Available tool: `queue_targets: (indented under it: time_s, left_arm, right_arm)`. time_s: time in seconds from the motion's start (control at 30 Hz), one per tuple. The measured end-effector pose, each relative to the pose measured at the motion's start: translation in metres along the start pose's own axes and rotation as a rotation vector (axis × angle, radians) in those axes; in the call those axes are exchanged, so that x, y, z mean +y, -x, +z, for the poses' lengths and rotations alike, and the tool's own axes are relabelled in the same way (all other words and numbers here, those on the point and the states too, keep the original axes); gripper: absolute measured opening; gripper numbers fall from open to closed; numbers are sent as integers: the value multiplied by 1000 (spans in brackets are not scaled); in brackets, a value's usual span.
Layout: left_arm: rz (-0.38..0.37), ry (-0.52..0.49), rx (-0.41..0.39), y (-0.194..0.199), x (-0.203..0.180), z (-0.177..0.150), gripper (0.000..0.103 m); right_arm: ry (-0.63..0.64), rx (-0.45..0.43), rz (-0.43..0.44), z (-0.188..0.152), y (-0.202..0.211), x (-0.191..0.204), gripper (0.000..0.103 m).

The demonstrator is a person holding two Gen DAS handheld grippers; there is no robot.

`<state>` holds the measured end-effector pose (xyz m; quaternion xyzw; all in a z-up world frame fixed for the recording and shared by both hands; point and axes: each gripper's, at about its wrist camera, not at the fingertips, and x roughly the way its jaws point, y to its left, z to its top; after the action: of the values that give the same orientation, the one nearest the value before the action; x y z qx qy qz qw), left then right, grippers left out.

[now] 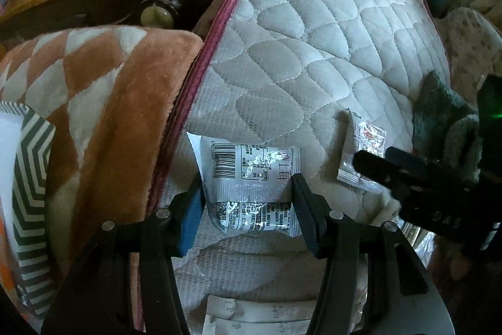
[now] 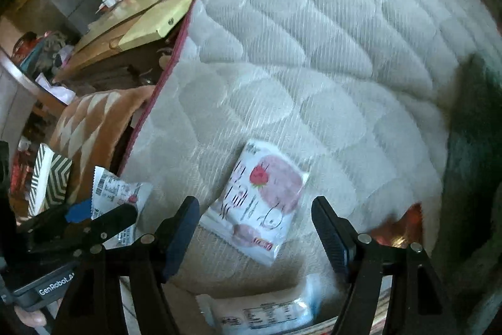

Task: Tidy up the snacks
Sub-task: 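Grasp the white wrapped bun with the left gripper while the right grasps the pink strawberry packet, then carry both packets over the white tray and open both grippers to drop them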

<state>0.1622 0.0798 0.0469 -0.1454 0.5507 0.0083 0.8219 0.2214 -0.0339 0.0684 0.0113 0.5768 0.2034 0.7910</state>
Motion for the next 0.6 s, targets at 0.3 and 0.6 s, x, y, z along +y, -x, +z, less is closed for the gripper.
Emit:
queue_targets:
  time_s: [0.3, 0.6]
  left_arm:
    - [34, 25, 7, -5, 9, -7, 53]
    - [44, 18, -58, 31, 9, -19, 53]
  right_arm:
    - [4, -18, -72, 3, -23, 11, 53]
    - [73, -67, -39, -17, 15, 13, 52]
